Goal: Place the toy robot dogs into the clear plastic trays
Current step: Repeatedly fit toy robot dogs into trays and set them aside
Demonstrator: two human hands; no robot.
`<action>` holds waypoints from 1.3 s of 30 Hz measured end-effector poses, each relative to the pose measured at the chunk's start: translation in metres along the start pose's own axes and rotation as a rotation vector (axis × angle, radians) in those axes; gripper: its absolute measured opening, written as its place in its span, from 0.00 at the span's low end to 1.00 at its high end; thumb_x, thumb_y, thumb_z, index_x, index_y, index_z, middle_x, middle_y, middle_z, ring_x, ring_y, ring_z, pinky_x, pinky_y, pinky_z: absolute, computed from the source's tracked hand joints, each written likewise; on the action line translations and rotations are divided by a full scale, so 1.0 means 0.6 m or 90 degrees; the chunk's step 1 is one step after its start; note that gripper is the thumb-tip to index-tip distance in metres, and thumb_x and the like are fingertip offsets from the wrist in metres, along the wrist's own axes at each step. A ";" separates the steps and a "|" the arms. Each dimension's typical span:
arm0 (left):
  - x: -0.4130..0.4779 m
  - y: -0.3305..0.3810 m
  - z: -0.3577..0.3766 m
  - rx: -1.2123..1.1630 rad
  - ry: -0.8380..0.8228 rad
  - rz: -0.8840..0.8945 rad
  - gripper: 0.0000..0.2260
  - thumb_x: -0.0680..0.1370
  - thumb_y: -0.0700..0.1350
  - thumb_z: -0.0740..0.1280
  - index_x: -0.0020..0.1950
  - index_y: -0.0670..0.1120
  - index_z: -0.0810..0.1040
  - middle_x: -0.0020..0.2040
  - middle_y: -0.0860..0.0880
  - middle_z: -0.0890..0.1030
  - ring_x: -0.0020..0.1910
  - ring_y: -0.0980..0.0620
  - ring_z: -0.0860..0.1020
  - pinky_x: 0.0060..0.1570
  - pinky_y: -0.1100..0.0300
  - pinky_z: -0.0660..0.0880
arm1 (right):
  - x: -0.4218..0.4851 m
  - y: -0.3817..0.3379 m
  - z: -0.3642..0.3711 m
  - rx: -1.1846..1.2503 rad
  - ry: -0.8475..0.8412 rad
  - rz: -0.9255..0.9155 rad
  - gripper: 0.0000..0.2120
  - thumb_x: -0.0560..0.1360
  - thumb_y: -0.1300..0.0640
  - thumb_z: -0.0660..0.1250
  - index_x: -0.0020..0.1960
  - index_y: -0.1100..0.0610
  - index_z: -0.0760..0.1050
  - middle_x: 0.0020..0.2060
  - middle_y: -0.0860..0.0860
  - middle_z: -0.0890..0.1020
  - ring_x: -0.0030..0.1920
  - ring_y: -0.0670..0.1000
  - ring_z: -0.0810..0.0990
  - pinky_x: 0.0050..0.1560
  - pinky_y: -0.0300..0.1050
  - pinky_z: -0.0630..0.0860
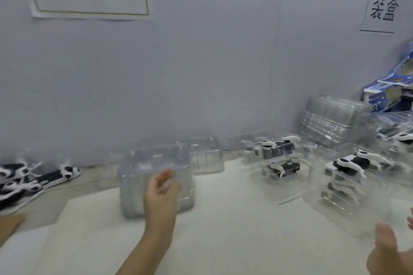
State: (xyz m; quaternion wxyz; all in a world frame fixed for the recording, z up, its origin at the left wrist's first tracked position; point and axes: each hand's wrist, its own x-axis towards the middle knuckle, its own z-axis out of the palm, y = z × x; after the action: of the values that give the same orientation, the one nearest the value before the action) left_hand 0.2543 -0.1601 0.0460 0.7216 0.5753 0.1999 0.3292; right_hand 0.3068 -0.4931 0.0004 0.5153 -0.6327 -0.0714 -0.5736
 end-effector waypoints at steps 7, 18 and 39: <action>0.122 -0.041 -0.160 0.221 0.115 0.075 0.46 0.62 0.42 0.83 0.73 0.51 0.61 0.73 0.47 0.60 0.71 0.48 0.63 0.70 0.48 0.64 | -0.099 -0.200 0.262 0.079 -0.472 -0.401 0.18 0.73 0.50 0.67 0.61 0.54 0.73 0.56 0.52 0.75 0.55 0.53 0.77 0.56 0.47 0.75; 0.169 -0.111 -0.166 0.139 -0.082 0.038 0.60 0.50 0.49 0.85 0.77 0.55 0.59 0.58 0.49 0.81 0.54 0.56 0.81 0.42 0.66 0.78 | -0.186 -0.268 0.491 -0.180 -0.636 -0.550 0.30 0.62 0.34 0.77 0.32 0.52 0.61 0.19 0.46 0.69 0.17 0.49 0.70 0.23 0.37 0.51; 0.152 -0.110 -0.171 0.205 -0.043 0.042 0.49 0.49 0.59 0.84 0.67 0.52 0.71 0.53 0.51 0.82 0.49 0.56 0.81 0.49 0.55 0.81 | -0.139 -0.267 0.514 -0.120 -0.703 -0.558 0.33 0.73 0.28 0.51 0.44 0.57 0.75 0.33 0.51 0.81 0.32 0.55 0.80 0.30 0.42 0.63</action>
State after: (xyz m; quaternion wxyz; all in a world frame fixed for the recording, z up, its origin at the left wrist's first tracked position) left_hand 0.2663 -0.0322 -0.0358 0.6149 0.7008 0.2064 0.2968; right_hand 0.3711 -0.1519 0.0836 0.0687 -0.7860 -0.5198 -0.3275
